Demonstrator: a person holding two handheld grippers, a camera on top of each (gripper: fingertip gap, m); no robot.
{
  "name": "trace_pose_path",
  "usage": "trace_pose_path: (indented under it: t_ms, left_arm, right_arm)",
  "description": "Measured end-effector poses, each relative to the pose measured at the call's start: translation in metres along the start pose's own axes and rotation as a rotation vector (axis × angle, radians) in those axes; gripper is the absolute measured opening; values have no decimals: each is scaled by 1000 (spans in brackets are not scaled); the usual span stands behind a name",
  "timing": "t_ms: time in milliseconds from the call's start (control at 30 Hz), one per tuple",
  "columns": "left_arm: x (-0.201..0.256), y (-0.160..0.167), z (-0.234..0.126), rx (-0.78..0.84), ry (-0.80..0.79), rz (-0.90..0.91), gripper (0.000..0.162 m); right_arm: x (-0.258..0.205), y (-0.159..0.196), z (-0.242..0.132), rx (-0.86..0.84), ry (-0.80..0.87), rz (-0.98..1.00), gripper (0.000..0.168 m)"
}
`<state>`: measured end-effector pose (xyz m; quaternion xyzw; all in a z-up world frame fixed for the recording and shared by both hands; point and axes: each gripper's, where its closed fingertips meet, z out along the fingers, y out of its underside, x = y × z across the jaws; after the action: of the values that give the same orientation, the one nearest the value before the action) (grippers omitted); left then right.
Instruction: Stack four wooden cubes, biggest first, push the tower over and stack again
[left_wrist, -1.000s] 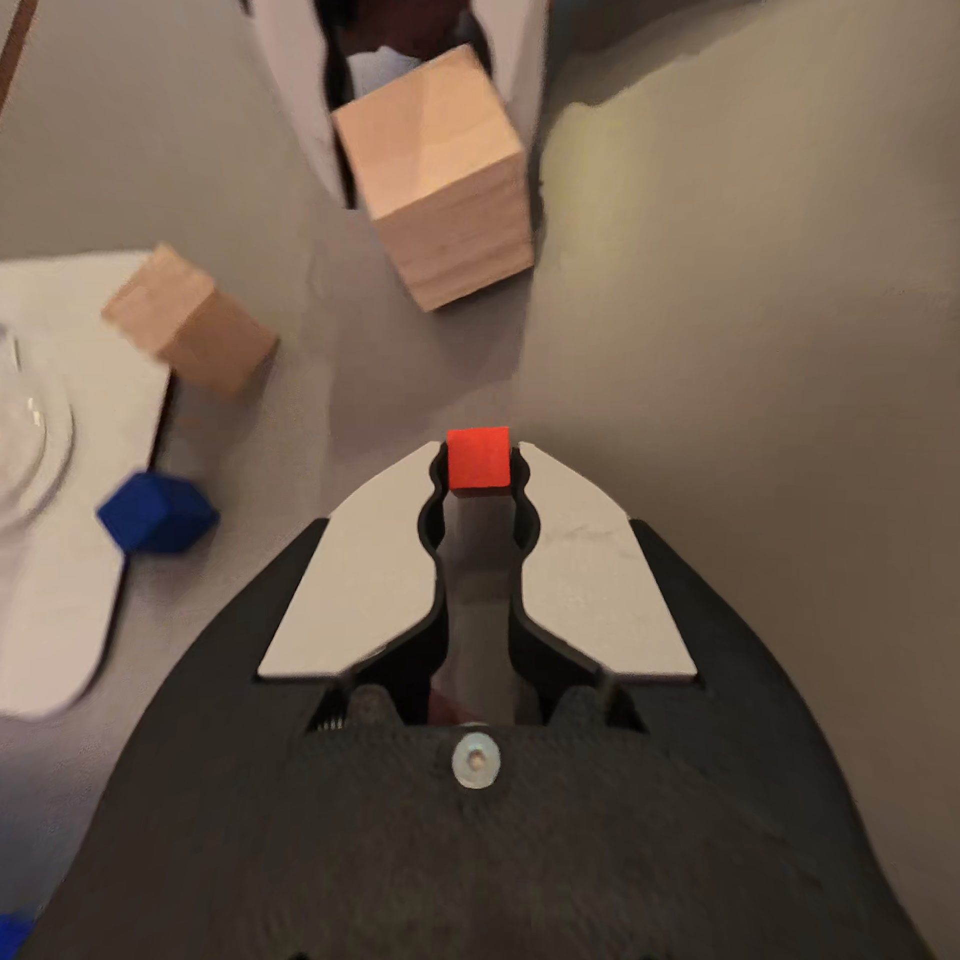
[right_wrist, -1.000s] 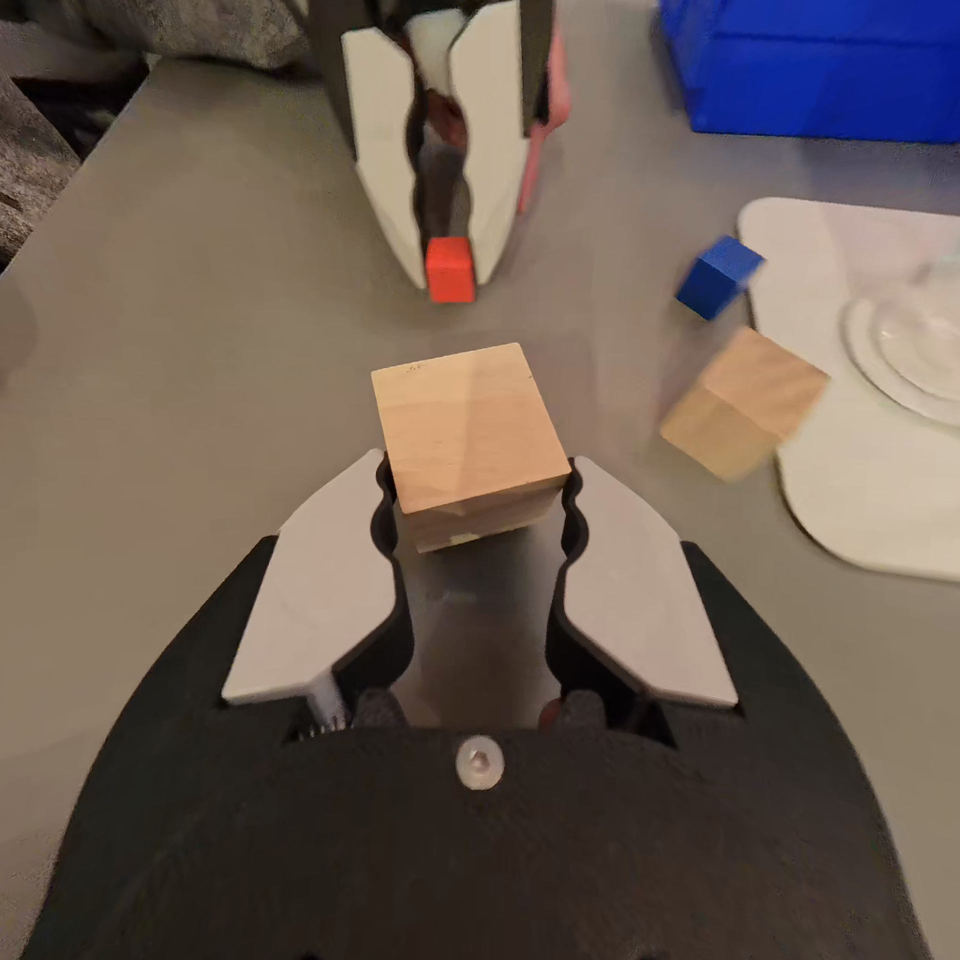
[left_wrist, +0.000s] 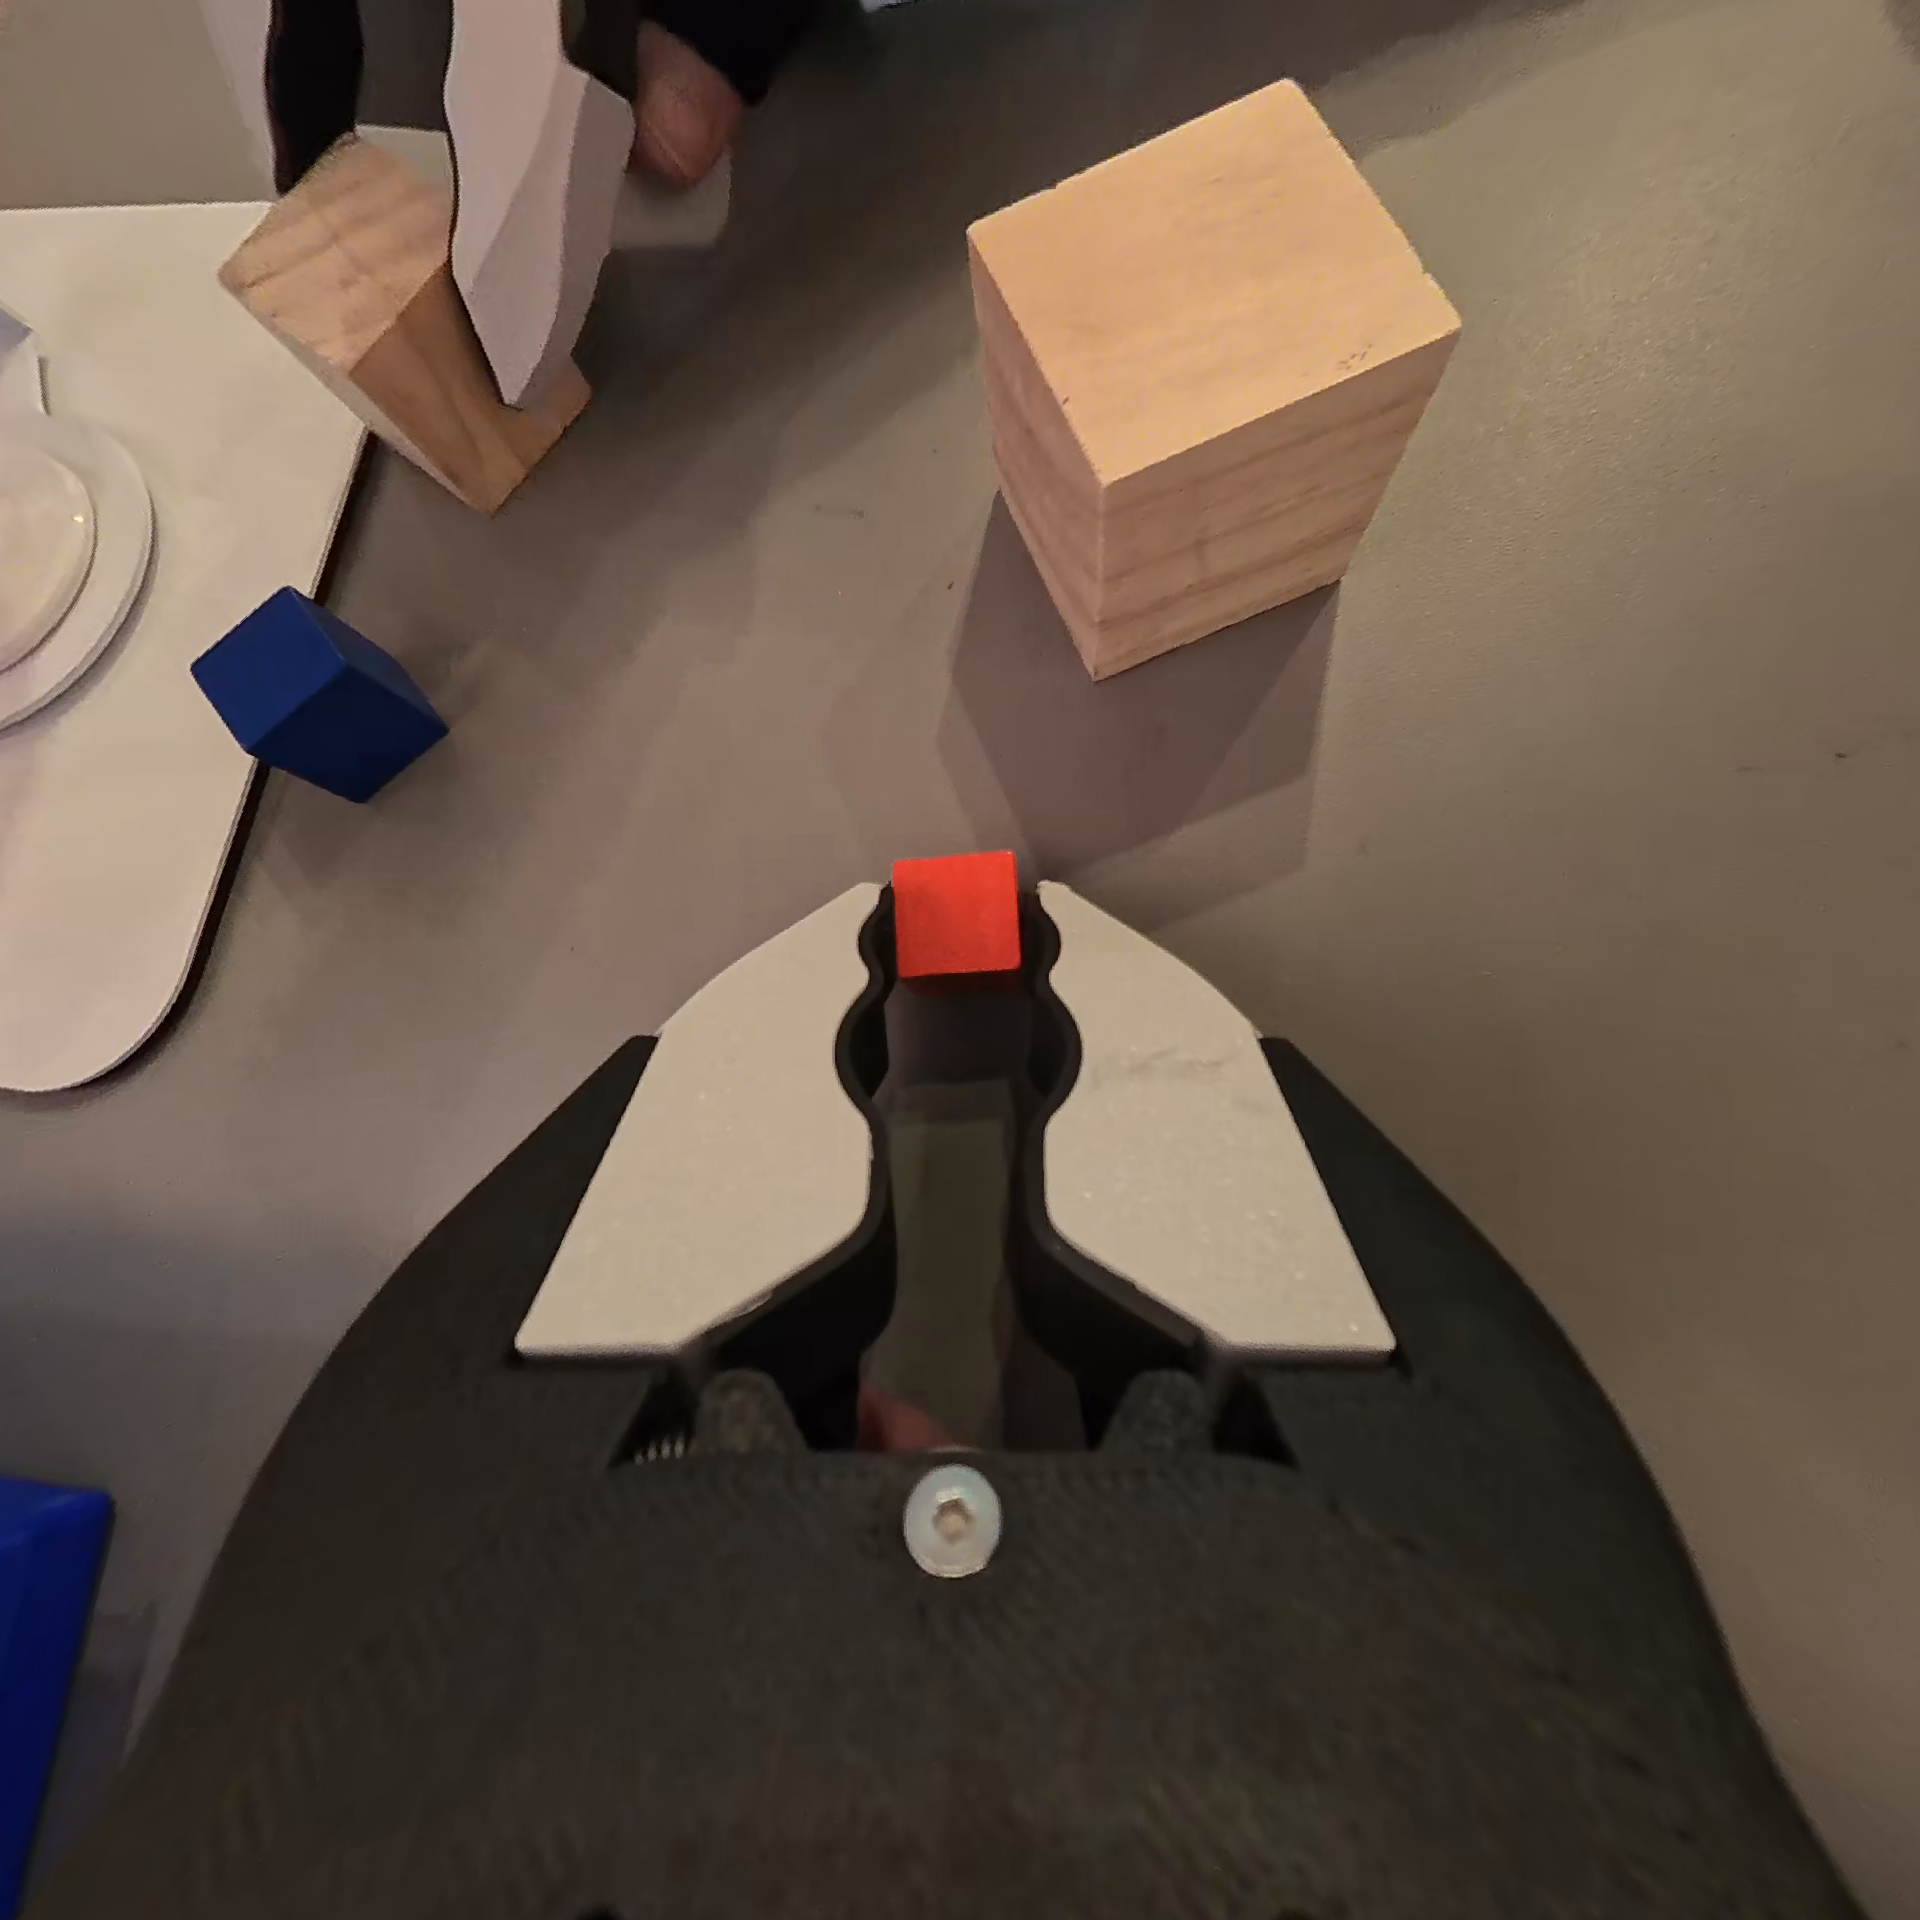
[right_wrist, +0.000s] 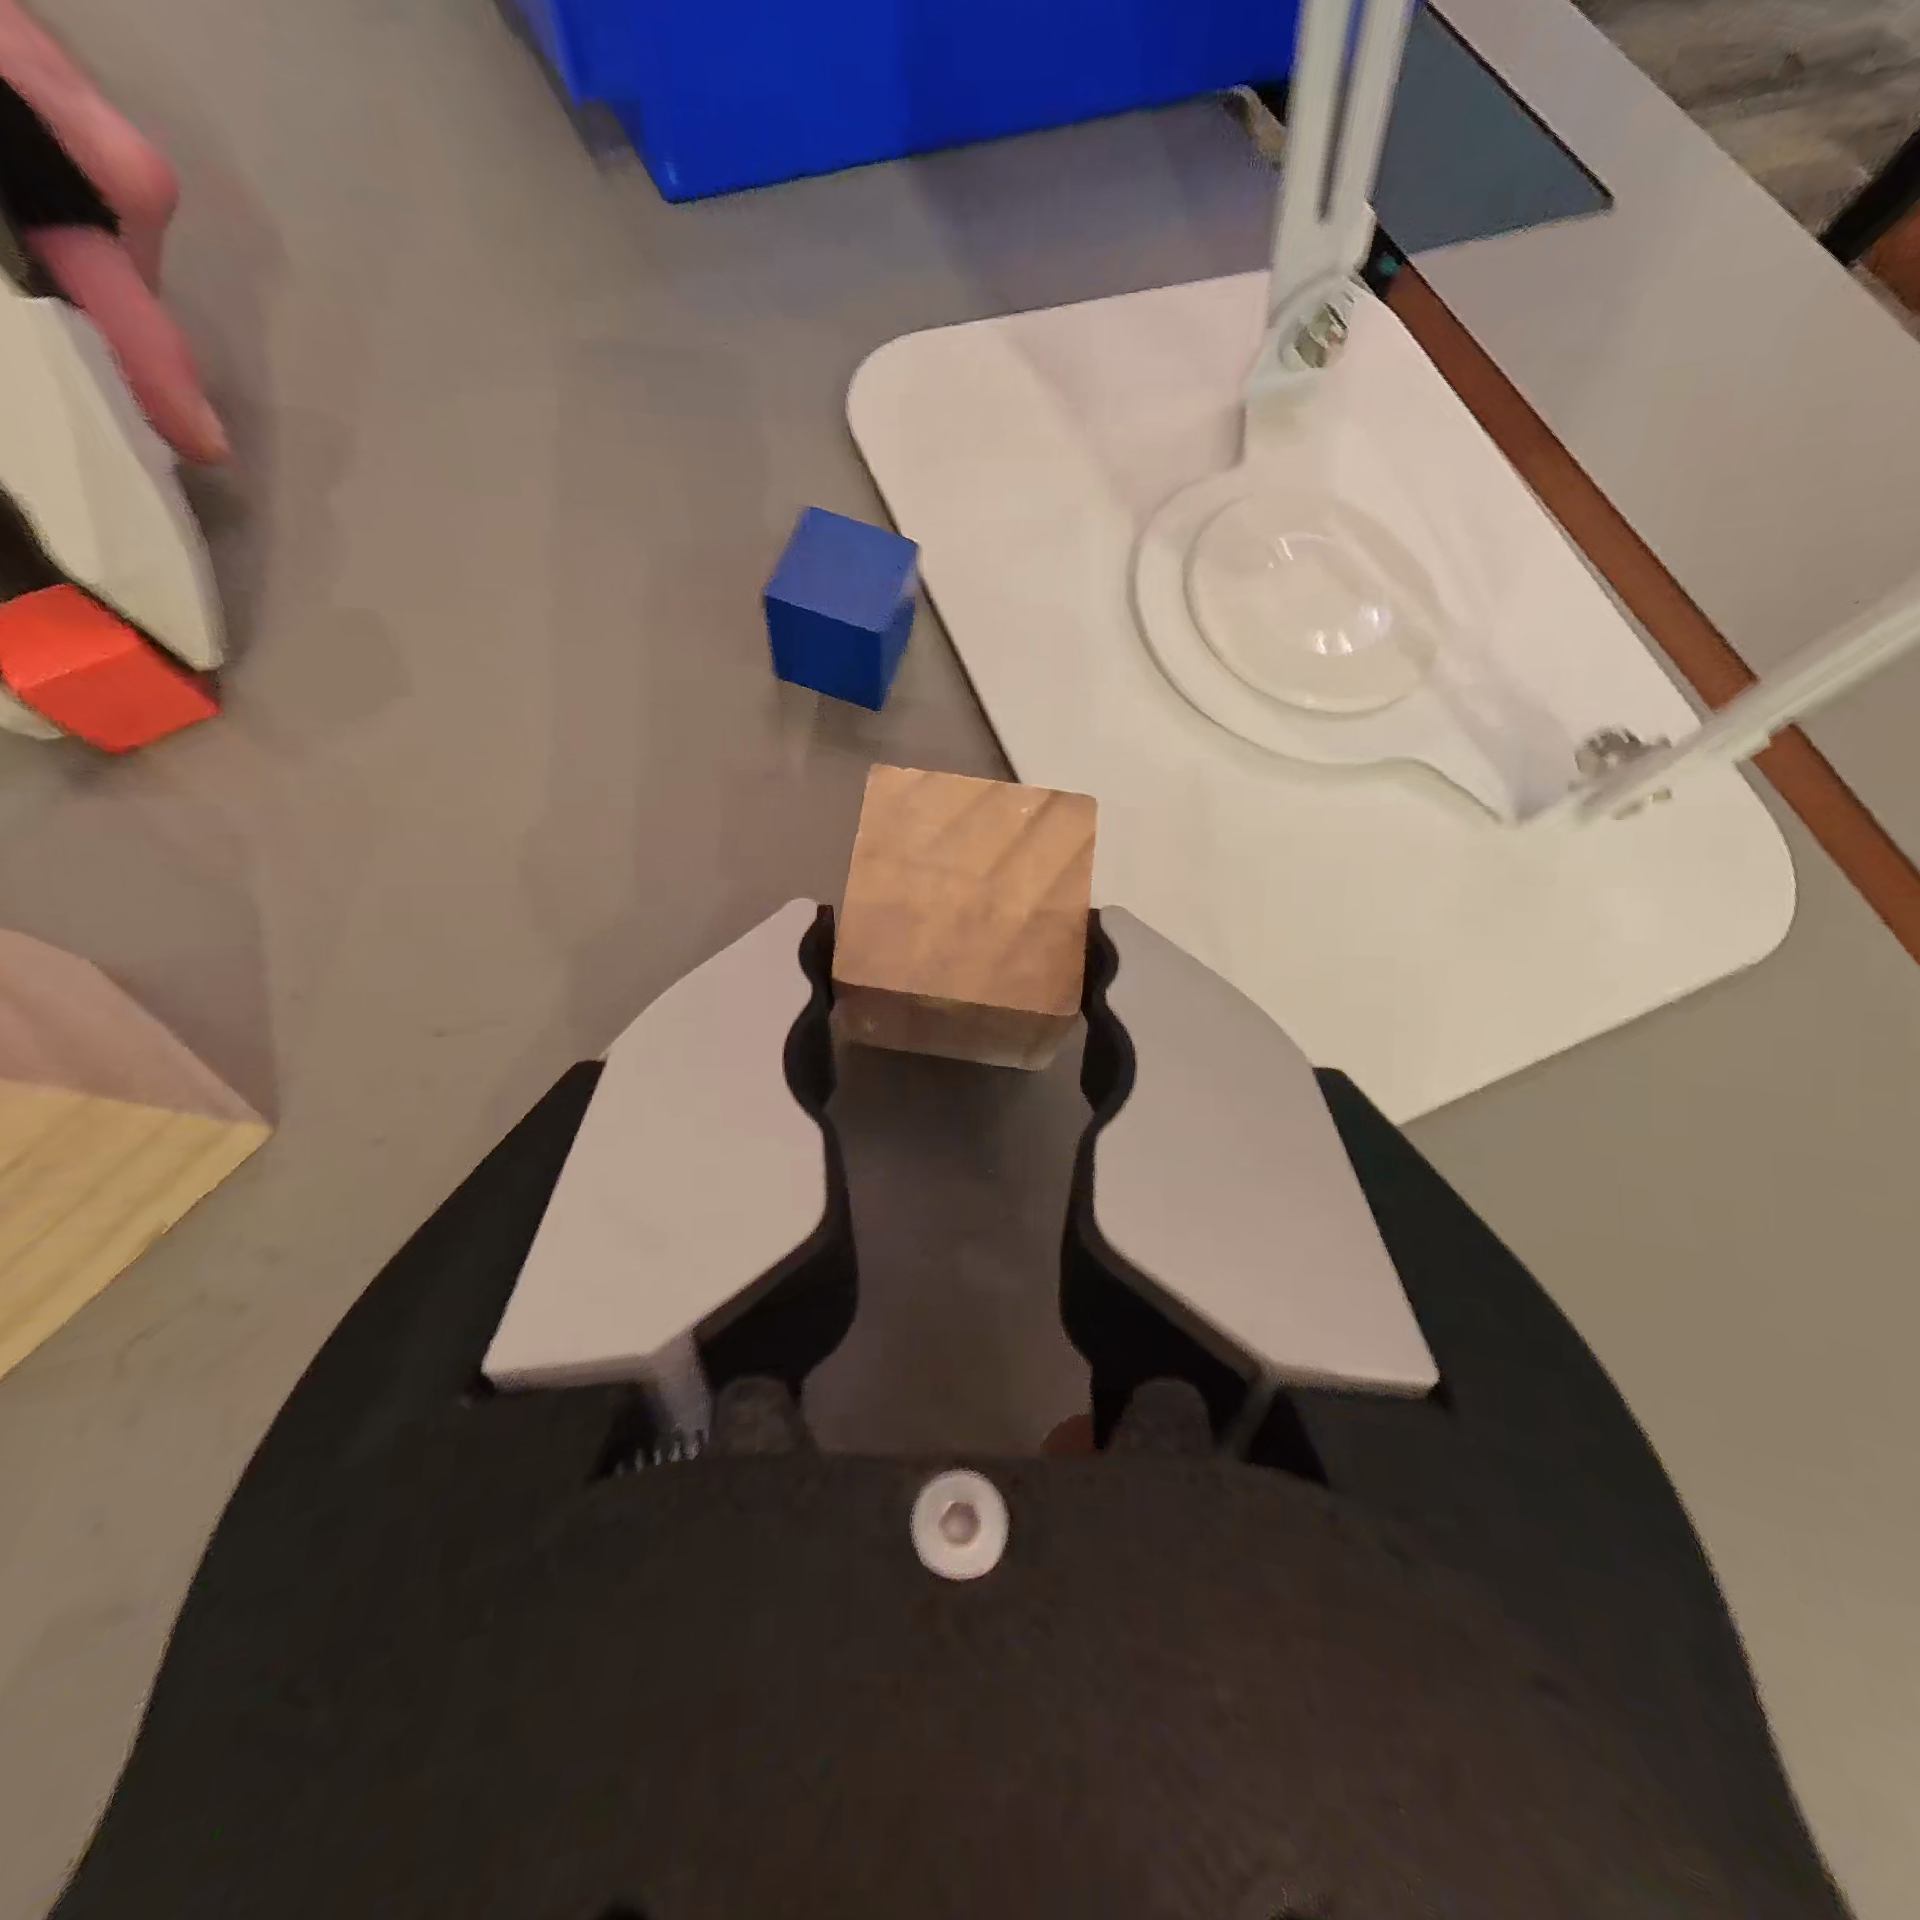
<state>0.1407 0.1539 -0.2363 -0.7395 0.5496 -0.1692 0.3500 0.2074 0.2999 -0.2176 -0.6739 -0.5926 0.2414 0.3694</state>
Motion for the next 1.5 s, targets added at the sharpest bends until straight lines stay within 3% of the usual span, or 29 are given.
trace_pose_path:
  t_ms: [33,133,300,400,633,667,733,833,900,1033,1133,1367,1433,1500]
  left_arm:
    - [0,0,0,0,0,0,23]
    - [0,0,0,0,0,0,23]
    - [0,0,0,0,2,-1,23]
    - [0,0,0,0,2,-2,23]
    - [0,0,0,0,1,-1,23]
    - [0,0,0,0,1,-1,23]
    - [0,0,0,0,1,-2,23]
    - [-1,0,0,-1,3,-6,22]
    - [-1,0,0,-1,4,-7,22]
    - [-1,0,0,-1,6,-10,22]
    - [-1,0,1,-1,7,-14,22]
    - [-1,0,1,-1,6,-12,22]
    - [-1,0,1,-1,7,-13,22]
    - [-1,0,1,-1,7,-10,22]
  right_arm:
    - [-2,-4,-4,20,-13,-11,45]
    - [-36,-36,-35,170,-249,-70,45]
    - [-112,-61,-99,252,-630,-274,45]
    - [-133,-50,-96,159,-671,-376,45]
    - [-148,-30,-68,45,-723,-389,46]
    - [-148,-30,-69,40,-722,-390,47]
    - [-145,-33,-75,55,-714,-394,65]
    - [-126,-46,-85,132,-682,-344,69]
    - [-97,-60,-80,219,-580,-271,64]
    - [-38,-53,-28,166,-275,-163,61]
    - [-22,-45,14,73,-157,-93,64]
    - [-27,-43,63,-60,-94,19,48]
    - [-27,-39,68,-99,-74,-7,31]
    - [-33,-45,62,-81,-101,-33,30]
